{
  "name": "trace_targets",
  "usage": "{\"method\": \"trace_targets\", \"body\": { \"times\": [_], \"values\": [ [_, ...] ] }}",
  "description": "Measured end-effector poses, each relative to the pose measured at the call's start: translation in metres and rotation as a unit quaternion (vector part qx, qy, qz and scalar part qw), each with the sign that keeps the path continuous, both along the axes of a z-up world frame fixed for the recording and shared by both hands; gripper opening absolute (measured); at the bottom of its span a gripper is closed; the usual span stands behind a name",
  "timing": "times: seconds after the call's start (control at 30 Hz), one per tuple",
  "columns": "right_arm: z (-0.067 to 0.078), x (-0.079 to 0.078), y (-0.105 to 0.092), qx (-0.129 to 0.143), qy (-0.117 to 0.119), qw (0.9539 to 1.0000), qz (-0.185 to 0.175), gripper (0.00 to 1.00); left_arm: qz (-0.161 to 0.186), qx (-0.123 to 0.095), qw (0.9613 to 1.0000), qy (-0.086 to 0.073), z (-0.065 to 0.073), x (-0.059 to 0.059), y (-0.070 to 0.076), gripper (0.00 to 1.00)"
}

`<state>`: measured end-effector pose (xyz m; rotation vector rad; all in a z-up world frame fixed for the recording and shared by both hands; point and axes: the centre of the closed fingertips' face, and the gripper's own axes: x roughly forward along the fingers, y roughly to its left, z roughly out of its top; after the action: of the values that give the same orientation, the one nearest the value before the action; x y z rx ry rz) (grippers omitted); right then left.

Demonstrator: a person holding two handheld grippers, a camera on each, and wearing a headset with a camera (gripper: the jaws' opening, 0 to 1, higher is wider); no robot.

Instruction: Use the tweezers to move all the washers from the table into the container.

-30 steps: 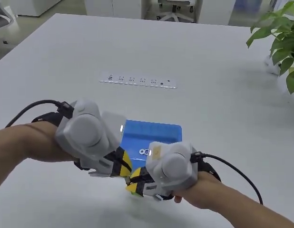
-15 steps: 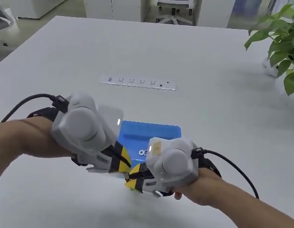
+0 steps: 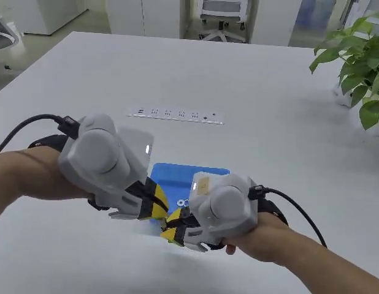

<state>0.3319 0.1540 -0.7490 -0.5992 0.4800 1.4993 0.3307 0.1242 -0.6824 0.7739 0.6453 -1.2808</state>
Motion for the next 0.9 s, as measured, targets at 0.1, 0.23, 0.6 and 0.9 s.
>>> {"method": "trace_targets", "body": {
  "times": [0.1, 0.23, 0.6, 0.9],
  "values": [
    [0.006, 0.002, -0.001, 0.001, -0.005, 1.0000, -0.002, 0.09, 0.002, -0.005, 1.0000, -0.005, 0.007, 0.002, -0.002, 0.06],
    [0.012, 0.006, -0.001, 0.000, -0.010, 0.9999, -0.002, 0.09, 0.002, -0.007, 0.9999, -0.011, 0.015, 0.004, -0.003, 0.06],
    [0.031, 0.025, -0.002, 0.004, -0.023, 0.9997, -0.009, 0.09, 0.006, -0.016, 0.9994, -0.029, 0.034, 0.020, -0.005, 0.06],
    [0.037, 0.044, -0.002, 0.006, -0.034, 0.9993, -0.015, 0.09, 0.005, -0.018, 0.9991, -0.039, 0.039, 0.036, -0.005, 0.06]
  ]
}}
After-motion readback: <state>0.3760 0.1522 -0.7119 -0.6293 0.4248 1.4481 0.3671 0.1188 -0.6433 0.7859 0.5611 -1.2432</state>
